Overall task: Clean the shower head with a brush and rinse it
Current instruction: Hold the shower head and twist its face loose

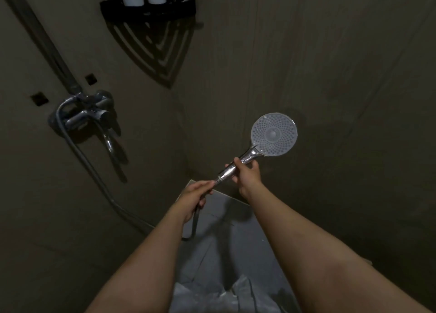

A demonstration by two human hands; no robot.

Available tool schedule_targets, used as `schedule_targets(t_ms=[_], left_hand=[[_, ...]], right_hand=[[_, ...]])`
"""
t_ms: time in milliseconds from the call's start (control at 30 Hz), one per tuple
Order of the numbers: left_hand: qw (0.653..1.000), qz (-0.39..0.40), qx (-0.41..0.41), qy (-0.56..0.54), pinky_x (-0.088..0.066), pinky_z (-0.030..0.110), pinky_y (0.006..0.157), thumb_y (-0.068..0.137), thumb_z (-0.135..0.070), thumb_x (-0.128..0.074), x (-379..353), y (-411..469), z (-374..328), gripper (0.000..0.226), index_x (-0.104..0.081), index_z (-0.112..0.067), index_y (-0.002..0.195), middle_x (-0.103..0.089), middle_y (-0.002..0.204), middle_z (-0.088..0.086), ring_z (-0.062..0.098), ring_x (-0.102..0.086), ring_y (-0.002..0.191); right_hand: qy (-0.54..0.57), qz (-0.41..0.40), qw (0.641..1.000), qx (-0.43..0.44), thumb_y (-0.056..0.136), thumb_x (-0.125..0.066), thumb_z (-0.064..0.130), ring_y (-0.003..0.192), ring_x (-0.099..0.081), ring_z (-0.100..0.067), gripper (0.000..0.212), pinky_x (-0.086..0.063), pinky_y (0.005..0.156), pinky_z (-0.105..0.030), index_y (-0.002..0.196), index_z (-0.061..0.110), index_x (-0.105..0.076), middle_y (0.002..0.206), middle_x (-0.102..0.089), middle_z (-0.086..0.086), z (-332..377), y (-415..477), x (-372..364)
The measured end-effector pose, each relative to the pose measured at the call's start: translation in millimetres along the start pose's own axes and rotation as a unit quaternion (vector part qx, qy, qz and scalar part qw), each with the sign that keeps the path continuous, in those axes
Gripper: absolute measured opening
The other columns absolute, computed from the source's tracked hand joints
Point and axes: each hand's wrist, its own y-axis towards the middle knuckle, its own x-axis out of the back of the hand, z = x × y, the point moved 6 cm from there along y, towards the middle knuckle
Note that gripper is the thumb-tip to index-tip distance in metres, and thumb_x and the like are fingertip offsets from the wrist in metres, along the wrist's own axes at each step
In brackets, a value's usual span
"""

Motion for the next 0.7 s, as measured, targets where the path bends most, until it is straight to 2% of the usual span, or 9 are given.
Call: schedule_targets(t_ms=[133,200,267,433,567,633,700], left_hand=[[1.000,-0.025,0.002,0.009,-0.025,0.017,0.042,0.091,-0.034,-0.057,3.0,0.6,-2.1,0.020,-0.063,-0.018,0.080,-0.054,0.067,-0.003,0.003,-0.032,0.037],[0.999,-0.022,0.010,0.025,-0.024,0.021,0.046,0.092,-0.037,-0.056,3.1,0.2,-2.9,0.027,-0.058,-0.018,0.072,-0.049,0.060,-0.005,0.004,-0.030,0.037],[0.999,-0.011,0.022,0.034,-0.023,0.022,0.048,0.093,-0.039,-0.053,1.3,0.0,-3.7,0.029,-0.055,-0.020,0.072,-0.043,0.051,-0.009,0.004,-0.029,0.037],[0.998,0.017,0.042,0.051,-0.027,0.019,0.046,0.099,-0.037,-0.040,-7.2,1.7,-5.3,0.038,-0.058,-0.013,0.076,-0.036,0.042,-0.011,0.004,-0.032,0.037],[0.994,0.017,0.051,0.094,-0.033,0.020,0.049,0.102,-0.036,-0.028,-15.1,6.0,-8.6,0.047,-0.054,-0.013,0.070,-0.045,0.046,-0.006,0.006,-0.040,0.039],[0.997,0.017,0.046,0.062,-0.032,0.019,0.046,0.101,-0.039,-0.032,-15.8,8.0,-9.5,0.044,-0.057,-0.013,0.077,-0.050,0.053,-0.002,0.006,-0.040,0.039],[0.999,0.027,0.029,0.034,-0.031,0.021,0.047,0.097,-0.041,-0.044,-15.7,7.4,-10.8,0.031,-0.058,-0.016,0.086,-0.052,0.061,0.000,0.007,-0.040,0.043]], right_hand=[[0.006,-0.004,1.000,0.005,0.091,-0.055,0.000,0.074,-0.063,-0.021,0.040,-0.052,0.086,-0.044,0.126,0.012,-0.038,0.103,-0.058,-0.013,-2.3,2.1,-0.9],[0.005,-0.003,1.000,0.006,0.091,-0.055,0.000,0.073,-0.063,-0.021,0.039,-0.052,0.088,-0.044,0.126,0.011,-0.039,0.108,-0.057,-0.015,-2.6,2.3,-1.9],[0.005,-0.001,1.000,0.006,0.092,-0.054,0.000,0.074,-0.063,-0.021,0.041,-0.052,0.089,-0.044,0.127,0.010,-0.038,0.111,-0.056,-0.015,-2.6,2.3,-2.3],[0.001,-0.005,1.000,0.006,0.092,-0.054,0.001,0.073,-0.063,-0.019,0.045,-0.055,0.076,-0.038,0.133,0.010,-0.036,0.113,-0.056,-0.015,-1.8,-0.2,-0.5],[-0.006,-0.009,1.000,0.003,0.092,-0.054,0.002,0.074,-0.064,-0.018,0.046,-0.052,0.084,-0.039,0.134,0.012,-0.036,0.118,-0.057,-0.016,0.1,1.1,2.1],[-0.012,-0.013,1.000,0.006,0.092,-0.054,0.003,0.075,-0.064,-0.018,0.047,-0.052,0.085,-0.039,0.135,0.012,-0.036,0.112,-0.059,-0.013,1.9,3.5,3.8],[-0.013,-0.016,1.000,0.010,0.092,-0.054,0.003,0.074,-0.065,-0.018,0.047,-0.052,0.085,-0.041,0.135,0.012,-0.036,0.103,-0.061,-0.009,3.2,5.4,4.4]])
